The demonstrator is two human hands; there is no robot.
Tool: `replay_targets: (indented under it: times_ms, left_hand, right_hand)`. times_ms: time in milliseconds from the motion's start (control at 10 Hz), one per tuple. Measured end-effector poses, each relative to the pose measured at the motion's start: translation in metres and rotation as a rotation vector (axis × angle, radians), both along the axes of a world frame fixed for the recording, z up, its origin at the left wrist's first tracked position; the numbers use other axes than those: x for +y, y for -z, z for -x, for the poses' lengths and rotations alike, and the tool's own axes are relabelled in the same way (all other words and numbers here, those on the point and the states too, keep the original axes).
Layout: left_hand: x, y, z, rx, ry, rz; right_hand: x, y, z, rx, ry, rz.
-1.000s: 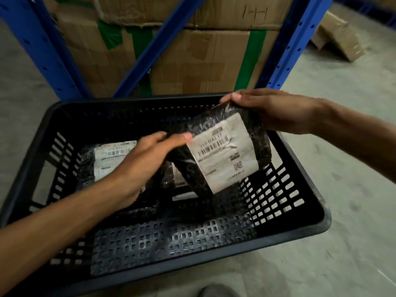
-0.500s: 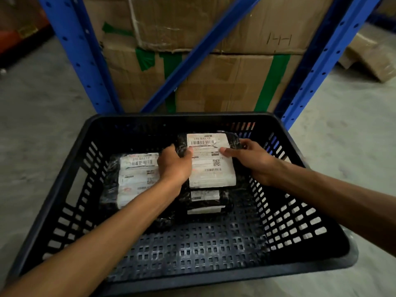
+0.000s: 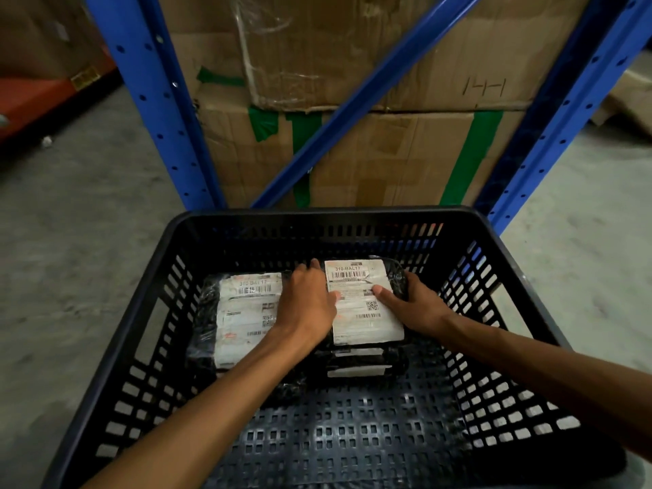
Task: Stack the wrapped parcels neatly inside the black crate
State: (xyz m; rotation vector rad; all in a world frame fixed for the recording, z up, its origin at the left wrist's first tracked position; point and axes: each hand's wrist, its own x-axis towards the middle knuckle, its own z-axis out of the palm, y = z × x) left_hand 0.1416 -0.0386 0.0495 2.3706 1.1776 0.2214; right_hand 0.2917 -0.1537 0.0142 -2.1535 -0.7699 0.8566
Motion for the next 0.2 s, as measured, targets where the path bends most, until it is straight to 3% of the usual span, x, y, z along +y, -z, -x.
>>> replay_targets:
  times_ms: [100,200]
  left_hand:
    - [0.007,-0.005,0.007,0.016,0.097,-0.016]
    - [0.012,-0.017,0.023,0.033,0.165,0.014]
  right_hand:
    - [0.005,-0.015,0.0,-0.277,-0.068,0.176]
    - [-0.003,-0.038,0.01,-0.379,-0.188,0.235]
